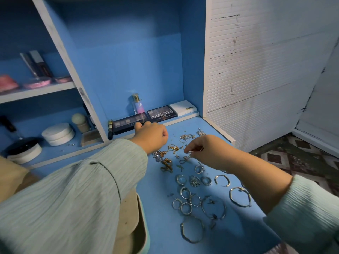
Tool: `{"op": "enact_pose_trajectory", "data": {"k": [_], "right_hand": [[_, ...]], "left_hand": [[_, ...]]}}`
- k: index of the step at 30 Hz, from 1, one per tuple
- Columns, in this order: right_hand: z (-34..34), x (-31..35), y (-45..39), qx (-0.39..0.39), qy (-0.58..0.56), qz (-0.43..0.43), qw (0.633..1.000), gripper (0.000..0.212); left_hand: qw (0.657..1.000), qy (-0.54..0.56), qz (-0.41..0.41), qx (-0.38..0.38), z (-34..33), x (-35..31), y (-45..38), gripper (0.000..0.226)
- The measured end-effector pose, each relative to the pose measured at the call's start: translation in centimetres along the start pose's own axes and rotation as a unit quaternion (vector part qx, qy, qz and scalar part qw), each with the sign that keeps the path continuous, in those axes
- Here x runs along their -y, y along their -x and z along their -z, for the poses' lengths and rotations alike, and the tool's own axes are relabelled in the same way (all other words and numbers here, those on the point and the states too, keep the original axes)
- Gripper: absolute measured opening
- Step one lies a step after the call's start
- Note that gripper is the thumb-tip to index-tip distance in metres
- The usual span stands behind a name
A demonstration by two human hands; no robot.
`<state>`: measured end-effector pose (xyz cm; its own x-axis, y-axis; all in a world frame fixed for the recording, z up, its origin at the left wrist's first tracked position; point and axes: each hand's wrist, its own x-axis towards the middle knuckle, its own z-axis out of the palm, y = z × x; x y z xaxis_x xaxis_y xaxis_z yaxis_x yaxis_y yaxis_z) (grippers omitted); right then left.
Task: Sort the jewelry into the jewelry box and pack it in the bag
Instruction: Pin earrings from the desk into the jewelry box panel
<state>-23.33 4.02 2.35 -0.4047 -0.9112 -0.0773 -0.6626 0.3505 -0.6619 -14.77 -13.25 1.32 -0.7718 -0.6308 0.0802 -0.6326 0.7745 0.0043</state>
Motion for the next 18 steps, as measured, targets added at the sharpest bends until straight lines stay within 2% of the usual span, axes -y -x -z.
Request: {"op": "enact_pose_trajectory", "data": {"k": [6,14,18], "right_hand": [[-0.4,2.3,2.4,-0.024,-0.069,0.009,0.997,0.018],[-2.3,5.2,6.4,0.0,-0.21,0.024,0.977,0.02],[-3.9,6.1,8.0,0.018,-0.231,0.033,0.972,0.026]], "left_hand": [[0.999,0.022,0.002,0.03,3.0,-0.4,4.1,0.022],[0.997,0.035,0.0,0.063,5.3,0.2,11.8,0.025],[0.996,0.063,0.014,0.063,6.3,1.1,15.8,0.013]]}}
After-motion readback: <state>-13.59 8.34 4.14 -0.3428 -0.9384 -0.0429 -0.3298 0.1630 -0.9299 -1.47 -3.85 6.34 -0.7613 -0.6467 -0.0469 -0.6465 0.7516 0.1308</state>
